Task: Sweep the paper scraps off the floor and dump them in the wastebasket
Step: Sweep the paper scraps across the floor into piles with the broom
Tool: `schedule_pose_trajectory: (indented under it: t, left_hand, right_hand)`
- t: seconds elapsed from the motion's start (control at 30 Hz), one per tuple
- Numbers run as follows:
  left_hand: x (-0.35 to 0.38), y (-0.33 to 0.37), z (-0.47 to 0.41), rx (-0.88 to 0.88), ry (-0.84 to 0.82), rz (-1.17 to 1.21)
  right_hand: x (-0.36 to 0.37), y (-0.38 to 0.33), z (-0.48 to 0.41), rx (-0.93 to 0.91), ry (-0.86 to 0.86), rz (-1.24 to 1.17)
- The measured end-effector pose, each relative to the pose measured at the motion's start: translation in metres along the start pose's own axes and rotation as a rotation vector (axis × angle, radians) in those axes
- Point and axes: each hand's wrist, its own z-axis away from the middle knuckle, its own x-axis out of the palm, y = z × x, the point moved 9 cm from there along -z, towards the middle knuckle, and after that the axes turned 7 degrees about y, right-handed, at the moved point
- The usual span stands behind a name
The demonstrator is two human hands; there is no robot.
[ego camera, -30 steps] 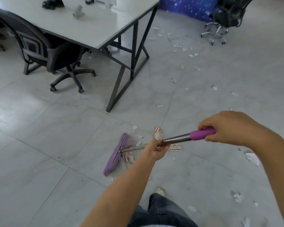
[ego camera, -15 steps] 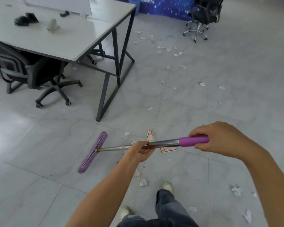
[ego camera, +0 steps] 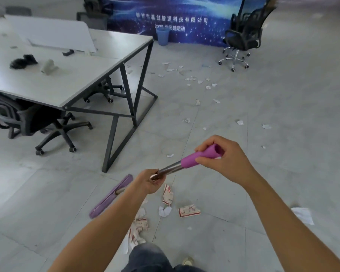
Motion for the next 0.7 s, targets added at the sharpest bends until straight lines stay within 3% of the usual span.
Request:
schedule_pose_trajectory:
  t: [0.37, 0.7]
  left_hand:
    - [0.182, 0.022, -0.028, 0.018, -0.107, 0.018]
    - [0.382, 0.128, -0.109, -0.142, -0.157, 0.147]
  right_hand:
    - [-0.115, 0.067, -0.11, -0.015, 0.272, -0.613]
    - [-0.185, 0.119, -0.347, -0.032, 0.338, -0.614]
